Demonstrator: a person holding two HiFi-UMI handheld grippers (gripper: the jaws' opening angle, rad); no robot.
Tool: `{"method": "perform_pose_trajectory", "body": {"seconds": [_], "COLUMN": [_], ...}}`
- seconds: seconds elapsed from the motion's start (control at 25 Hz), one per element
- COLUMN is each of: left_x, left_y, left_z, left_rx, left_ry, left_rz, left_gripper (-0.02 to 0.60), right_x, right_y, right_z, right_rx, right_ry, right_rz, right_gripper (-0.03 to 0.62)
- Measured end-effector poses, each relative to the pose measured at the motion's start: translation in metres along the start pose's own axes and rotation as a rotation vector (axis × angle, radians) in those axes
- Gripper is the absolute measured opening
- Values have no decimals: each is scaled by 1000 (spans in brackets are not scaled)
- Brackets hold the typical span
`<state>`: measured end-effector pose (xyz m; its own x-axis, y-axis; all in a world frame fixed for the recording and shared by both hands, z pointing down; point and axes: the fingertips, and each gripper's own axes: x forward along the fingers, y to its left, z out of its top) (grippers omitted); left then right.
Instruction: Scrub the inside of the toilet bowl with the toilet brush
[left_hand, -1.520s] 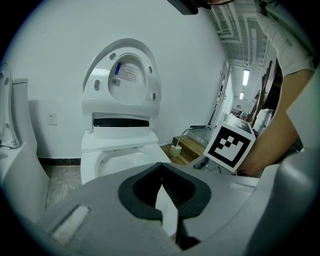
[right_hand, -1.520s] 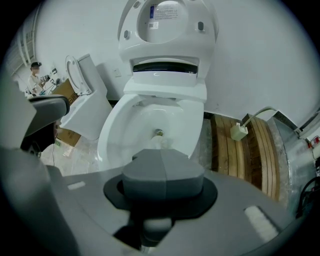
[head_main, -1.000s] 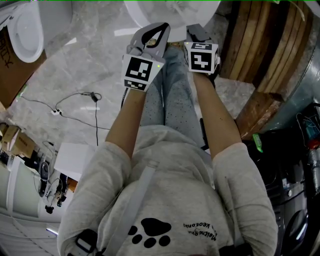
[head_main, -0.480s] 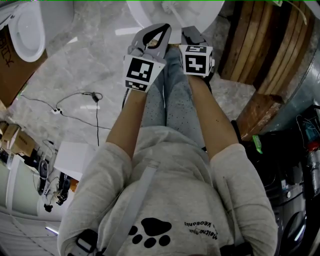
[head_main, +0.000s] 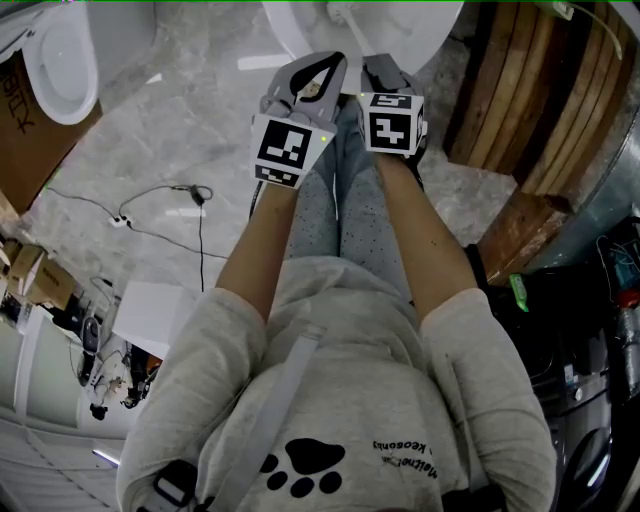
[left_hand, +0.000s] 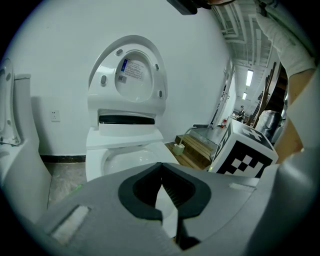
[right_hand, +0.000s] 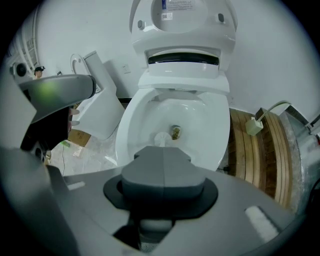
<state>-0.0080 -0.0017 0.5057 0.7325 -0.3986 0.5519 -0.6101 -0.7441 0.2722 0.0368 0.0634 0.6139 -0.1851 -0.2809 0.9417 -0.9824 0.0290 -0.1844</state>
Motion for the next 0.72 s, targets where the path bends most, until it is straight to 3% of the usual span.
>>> {"method": "perform_pose_trajectory", "body": {"seconds": [0.72], "left_x": [19], "left_y": [31], "left_z": [5], "left_rx": [-26], "left_ry": [20], "left_rz": [9], "left_gripper": [-11], "right_x": [24], "right_y": [-7], "right_z": [37], "right_rx": [7], "right_ry": [7], "right_rz": [3], "right_gripper": [155]}}
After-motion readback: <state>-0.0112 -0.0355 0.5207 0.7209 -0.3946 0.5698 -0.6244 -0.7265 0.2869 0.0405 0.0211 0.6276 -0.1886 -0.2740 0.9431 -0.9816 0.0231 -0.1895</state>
